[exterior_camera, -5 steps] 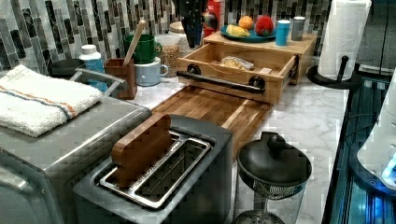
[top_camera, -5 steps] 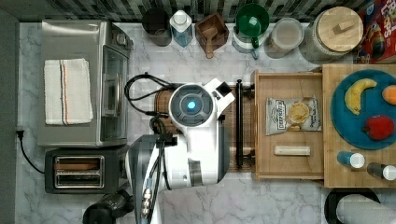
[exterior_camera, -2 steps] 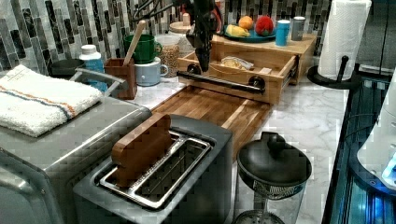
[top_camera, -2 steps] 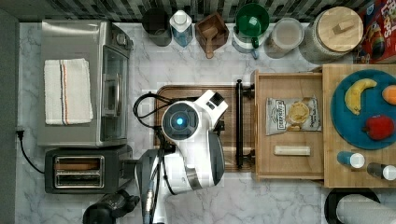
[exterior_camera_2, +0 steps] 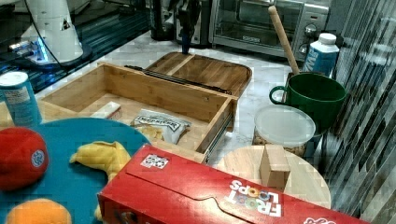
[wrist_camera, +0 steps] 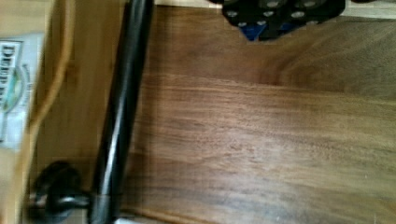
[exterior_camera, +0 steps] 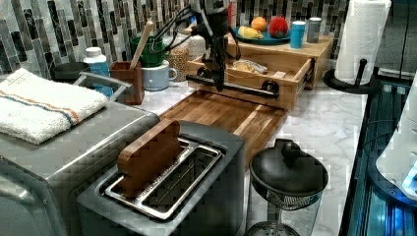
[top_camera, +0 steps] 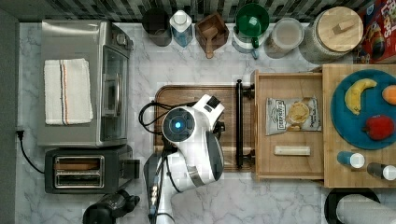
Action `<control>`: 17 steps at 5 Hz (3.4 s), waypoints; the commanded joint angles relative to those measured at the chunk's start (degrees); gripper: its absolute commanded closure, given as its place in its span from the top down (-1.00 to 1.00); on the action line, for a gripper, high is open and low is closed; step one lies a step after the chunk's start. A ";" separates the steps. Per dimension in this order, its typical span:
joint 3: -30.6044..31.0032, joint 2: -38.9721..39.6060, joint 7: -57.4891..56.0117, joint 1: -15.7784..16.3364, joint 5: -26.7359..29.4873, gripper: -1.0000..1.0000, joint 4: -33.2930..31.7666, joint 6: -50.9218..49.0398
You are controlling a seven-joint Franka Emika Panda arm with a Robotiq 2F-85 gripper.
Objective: Close the drawer.
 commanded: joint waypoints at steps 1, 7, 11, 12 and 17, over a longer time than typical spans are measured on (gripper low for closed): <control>-1.21 3.56 3.72 -1.18 -4.11 -1.00 -0.56 6.21; -7.14 9.98 -9.11 -6.82 -4.91 -1.00 5.18 10.03; -13.31 10.74 -25.23 -17.47 -4.29 -1.00 8.70 12.54; -14.97 11.46 -28.23 -19.21 -2.86 -1.00 10.09 12.56; -16.92 19.80 -46.48 -28.76 2.97 -1.00 24.17 11.82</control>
